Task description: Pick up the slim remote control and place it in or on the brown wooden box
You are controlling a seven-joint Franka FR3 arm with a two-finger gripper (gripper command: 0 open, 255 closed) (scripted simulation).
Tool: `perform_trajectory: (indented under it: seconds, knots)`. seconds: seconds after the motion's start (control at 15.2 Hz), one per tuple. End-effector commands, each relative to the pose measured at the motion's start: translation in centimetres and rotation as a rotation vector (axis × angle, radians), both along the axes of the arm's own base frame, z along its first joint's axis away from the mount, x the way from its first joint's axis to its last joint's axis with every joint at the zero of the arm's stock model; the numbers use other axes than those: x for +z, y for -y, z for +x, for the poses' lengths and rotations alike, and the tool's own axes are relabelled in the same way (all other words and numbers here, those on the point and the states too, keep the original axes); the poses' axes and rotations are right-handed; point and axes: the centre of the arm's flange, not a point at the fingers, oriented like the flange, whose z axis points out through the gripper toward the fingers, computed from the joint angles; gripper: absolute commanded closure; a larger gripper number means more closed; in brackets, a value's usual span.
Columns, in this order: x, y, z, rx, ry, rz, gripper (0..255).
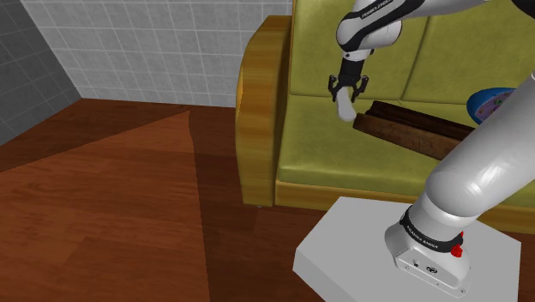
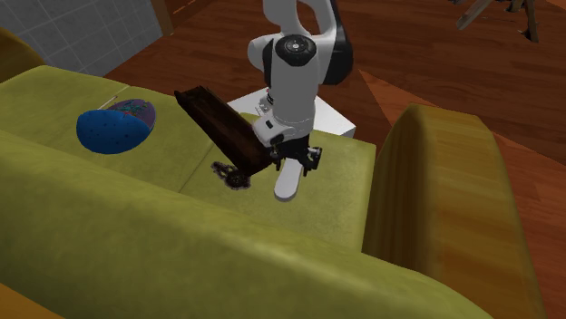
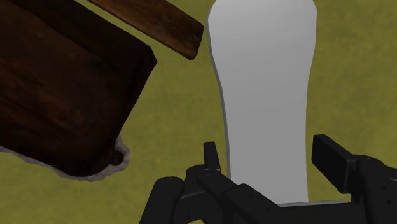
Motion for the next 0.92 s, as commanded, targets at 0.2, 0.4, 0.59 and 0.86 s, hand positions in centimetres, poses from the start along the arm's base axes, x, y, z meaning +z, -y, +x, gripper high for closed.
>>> perform_trajectory:
  seconds: [0.2, 0.4, 0.59, 0.86]
  knots:
    - [2.7, 0.0, 0.0, 0.0, 0.0, 0.0, 255]
    - [4.3, 0.0, 0.0, 0.0, 0.0, 0.0, 255]
    - [5.9, 0.0, 0.0, 0.0, 0.0, 0.0, 255]
    - [8.0, 0.0, 0.0, 0.0, 0.0, 0.0, 255]
